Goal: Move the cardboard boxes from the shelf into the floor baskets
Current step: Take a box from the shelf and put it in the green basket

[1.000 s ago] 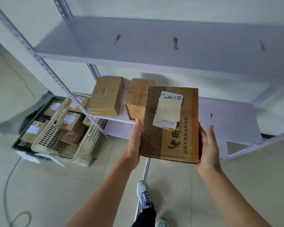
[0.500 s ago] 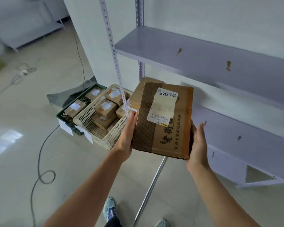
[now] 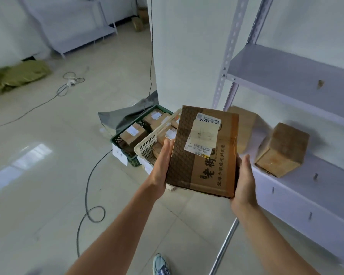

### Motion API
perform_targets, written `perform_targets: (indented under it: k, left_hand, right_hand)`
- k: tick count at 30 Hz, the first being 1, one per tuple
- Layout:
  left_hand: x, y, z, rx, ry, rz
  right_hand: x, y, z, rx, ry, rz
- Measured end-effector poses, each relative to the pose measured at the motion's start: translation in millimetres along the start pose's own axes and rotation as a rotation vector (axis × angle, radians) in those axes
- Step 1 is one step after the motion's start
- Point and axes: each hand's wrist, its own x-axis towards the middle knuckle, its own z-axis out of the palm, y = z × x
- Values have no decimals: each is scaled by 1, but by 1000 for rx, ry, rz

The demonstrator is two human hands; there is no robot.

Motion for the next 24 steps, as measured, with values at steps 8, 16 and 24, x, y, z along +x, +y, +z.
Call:
perform_targets:
  k: [8,16,24]
  left_hand:
    - [18,24,-106,-21,33,-78]
    - [87,31,-197,47,128,-211]
    - [186,31,-307,66,195,-438]
  right_hand:
    - [34,39,101,-26,-39,52]
    - [117,79,181,2,-51,145]
    - [211,124,263,46,-18,279]
